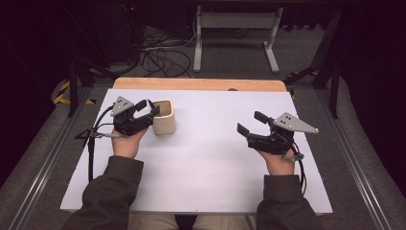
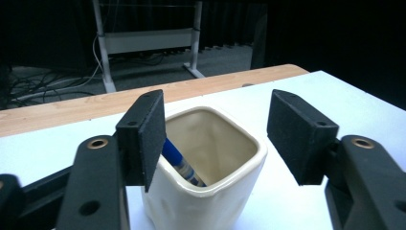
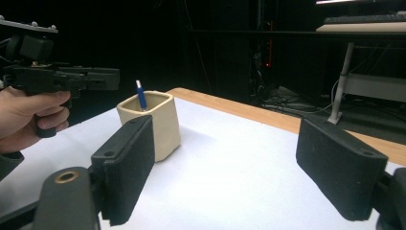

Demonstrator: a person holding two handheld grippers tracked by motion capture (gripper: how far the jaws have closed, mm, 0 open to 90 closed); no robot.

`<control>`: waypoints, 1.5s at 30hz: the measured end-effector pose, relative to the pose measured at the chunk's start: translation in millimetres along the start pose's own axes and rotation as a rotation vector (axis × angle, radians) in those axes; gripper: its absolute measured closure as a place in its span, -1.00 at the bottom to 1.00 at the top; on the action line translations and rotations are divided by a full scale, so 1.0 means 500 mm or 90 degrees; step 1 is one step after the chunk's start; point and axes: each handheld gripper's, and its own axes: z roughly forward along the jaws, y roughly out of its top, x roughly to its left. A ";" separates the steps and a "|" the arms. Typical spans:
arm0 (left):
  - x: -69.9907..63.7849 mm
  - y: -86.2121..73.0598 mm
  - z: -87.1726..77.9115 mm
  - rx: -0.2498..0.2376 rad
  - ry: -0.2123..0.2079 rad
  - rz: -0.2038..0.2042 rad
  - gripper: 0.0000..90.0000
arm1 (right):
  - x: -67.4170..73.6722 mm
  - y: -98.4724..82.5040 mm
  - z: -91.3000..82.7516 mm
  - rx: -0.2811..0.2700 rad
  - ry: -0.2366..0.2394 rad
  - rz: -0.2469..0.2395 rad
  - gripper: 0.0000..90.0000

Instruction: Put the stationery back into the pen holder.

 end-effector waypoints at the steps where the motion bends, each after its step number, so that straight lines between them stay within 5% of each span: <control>1: 0.001 0.000 -0.001 0.000 -0.001 -0.001 -0.18 | 0.000 0.000 0.000 0.000 0.000 0.000 -0.52; 22: -0.004 0.003 -0.039 -0.007 -0.015 0.015 -0.45 | 0.000 -0.002 0.001 0.001 -0.002 0.001 -0.52; 45: -0.008 -0.019 -0.087 -0.020 -0.028 0.030 -0.53 | 0.003 -0.005 0.002 0.003 -0.004 0.000 -0.52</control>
